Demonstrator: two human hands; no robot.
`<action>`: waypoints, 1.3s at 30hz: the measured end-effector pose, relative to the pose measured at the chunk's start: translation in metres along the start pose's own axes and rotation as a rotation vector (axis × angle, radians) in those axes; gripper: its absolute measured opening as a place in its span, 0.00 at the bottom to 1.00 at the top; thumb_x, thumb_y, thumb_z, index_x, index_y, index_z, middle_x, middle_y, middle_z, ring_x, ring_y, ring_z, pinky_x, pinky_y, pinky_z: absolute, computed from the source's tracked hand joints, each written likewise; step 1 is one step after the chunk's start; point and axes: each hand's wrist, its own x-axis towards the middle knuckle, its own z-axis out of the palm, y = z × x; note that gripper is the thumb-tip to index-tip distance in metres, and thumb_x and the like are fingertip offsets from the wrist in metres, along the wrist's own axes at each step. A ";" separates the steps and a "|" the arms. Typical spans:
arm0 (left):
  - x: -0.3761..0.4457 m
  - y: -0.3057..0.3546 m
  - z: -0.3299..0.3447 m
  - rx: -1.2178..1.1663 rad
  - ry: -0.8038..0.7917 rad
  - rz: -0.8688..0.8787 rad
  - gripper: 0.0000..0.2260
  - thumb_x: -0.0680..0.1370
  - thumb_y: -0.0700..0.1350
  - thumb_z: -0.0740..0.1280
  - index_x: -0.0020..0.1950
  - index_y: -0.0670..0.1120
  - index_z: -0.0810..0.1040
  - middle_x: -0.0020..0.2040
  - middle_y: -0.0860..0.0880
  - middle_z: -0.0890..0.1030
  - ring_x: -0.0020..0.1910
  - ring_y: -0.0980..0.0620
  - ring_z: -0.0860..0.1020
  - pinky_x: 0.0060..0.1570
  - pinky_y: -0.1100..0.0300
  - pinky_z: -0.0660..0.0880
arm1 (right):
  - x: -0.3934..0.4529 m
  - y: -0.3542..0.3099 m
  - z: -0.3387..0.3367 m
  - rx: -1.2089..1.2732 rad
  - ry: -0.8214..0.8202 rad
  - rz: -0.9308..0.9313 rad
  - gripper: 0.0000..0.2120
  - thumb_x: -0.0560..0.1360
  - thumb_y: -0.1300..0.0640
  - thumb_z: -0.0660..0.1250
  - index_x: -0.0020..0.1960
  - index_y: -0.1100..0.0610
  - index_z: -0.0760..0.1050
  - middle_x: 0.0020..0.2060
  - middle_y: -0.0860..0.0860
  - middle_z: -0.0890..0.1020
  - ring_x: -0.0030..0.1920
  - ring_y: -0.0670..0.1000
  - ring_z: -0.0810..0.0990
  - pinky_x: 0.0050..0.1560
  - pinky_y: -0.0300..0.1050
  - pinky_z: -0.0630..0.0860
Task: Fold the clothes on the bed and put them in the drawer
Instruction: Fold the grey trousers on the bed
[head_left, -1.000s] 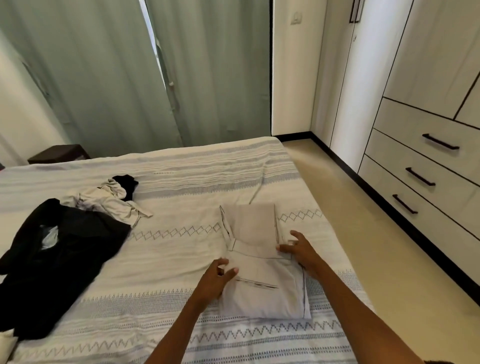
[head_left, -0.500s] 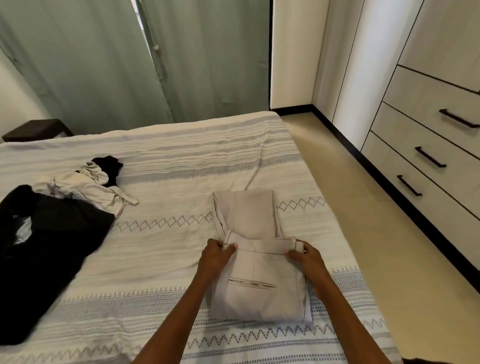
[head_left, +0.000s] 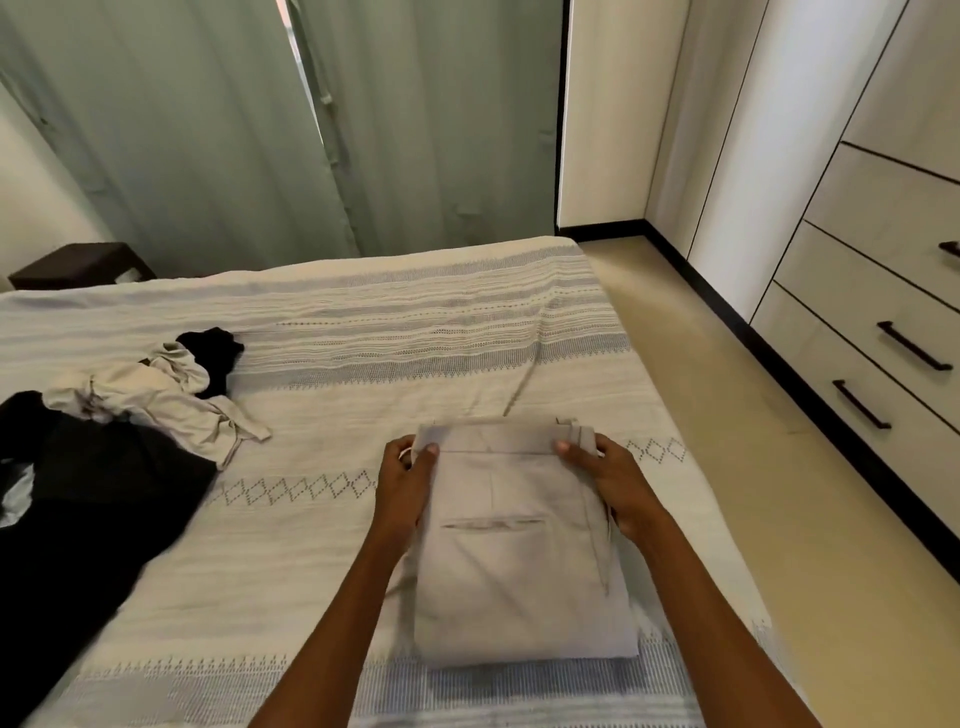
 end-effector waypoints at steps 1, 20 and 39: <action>0.016 0.002 0.004 0.016 0.013 0.010 0.14 0.80 0.49 0.68 0.64 0.49 0.73 0.56 0.47 0.81 0.54 0.48 0.81 0.55 0.53 0.78 | 0.019 0.002 0.005 -0.070 0.039 -0.044 0.16 0.73 0.48 0.77 0.56 0.54 0.82 0.50 0.52 0.87 0.53 0.54 0.85 0.55 0.51 0.81; 0.107 -0.057 0.016 0.570 -0.048 0.089 0.28 0.75 0.60 0.68 0.67 0.43 0.73 0.63 0.41 0.76 0.62 0.40 0.76 0.59 0.49 0.74 | 0.118 0.080 0.024 -0.887 0.274 -0.118 0.39 0.82 0.42 0.59 0.81 0.63 0.48 0.73 0.64 0.65 0.69 0.64 0.69 0.69 0.57 0.67; -0.097 -0.110 -0.031 1.264 -0.437 0.526 0.43 0.76 0.76 0.48 0.80 0.52 0.36 0.79 0.55 0.33 0.78 0.53 0.34 0.76 0.49 0.34 | -0.095 0.151 -0.001 -1.406 -0.011 -0.427 0.41 0.78 0.27 0.50 0.77 0.56 0.66 0.77 0.55 0.66 0.76 0.57 0.66 0.72 0.62 0.61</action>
